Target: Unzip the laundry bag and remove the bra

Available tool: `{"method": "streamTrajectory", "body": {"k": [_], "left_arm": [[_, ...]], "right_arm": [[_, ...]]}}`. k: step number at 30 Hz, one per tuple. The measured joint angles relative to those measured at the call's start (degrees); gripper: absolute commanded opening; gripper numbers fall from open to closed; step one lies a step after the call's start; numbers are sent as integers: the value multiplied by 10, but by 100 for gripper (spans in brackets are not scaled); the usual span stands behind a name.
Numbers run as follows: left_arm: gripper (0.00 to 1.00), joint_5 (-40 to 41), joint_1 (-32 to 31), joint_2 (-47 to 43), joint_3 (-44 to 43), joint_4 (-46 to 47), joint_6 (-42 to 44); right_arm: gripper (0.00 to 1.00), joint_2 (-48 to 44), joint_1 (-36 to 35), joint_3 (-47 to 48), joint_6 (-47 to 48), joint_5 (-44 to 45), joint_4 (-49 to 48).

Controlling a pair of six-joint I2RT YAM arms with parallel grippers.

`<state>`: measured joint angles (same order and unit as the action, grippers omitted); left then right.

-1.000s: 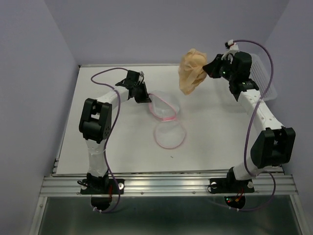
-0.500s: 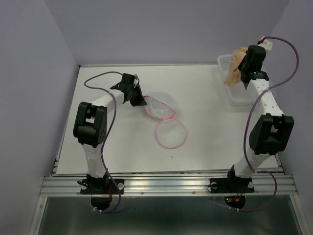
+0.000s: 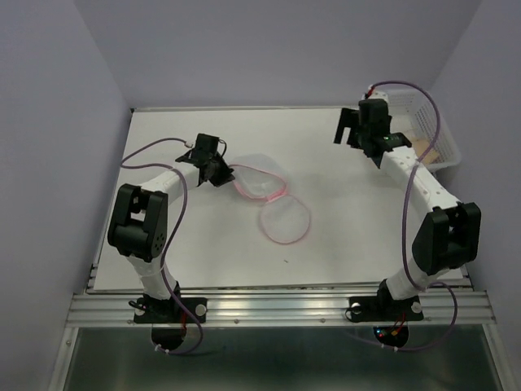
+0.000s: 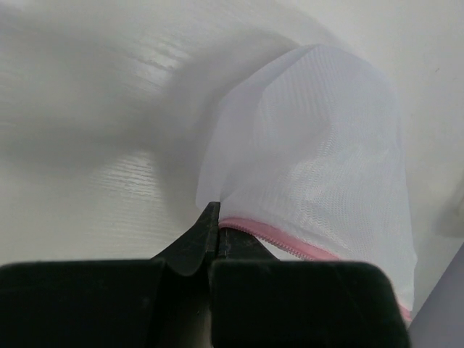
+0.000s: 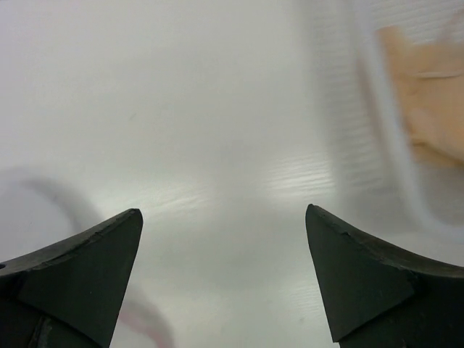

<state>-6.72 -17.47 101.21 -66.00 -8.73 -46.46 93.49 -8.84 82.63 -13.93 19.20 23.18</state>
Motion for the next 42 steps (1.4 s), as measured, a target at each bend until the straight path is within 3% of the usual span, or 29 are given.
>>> {"method": "streamTrajectory", "body": {"k": [4, 11, 14, 19, 23, 26, 27, 28, 31, 42], "left_arm": [[0, 22, 0, -19, 12, 11, -39], [0, 25, -2, -20, 24, 37, -66], [0, 27, -7, -20, 32, 41, -71], [0, 28, -17, -20, 34, 47, -75], [0, 30, -23, -20, 34, 50, -76], [0, 33, -24, -20, 34, 54, -77], [0, 33, -24, -20, 34, 55, -77], [0, 34, -26, -20, 34, 56, -77], [0, 38, -27, -20, 34, 59, -77], [0, 40, -34, -20, 34, 59, -65]], "right_arm": [[100, -33, -108, -85, -17, -101, -11], [99, -23, -123, -215, -35, -266, -2], [94, -22, -122, -246, -43, -310, 3], [77, -11, -123, -265, -53, -366, -4], [72, 15, -123, -276, -59, -391, -16], [56, 25, -123, -280, -62, -400, -24], [37, 28, -123, -281, -65, -400, -26], [27, 30, -122, -281, -64, -402, -27], [13, 41, -122, -281, -66, -408, -28], [12, 24, -122, -223, -46, -517, -6]]}}
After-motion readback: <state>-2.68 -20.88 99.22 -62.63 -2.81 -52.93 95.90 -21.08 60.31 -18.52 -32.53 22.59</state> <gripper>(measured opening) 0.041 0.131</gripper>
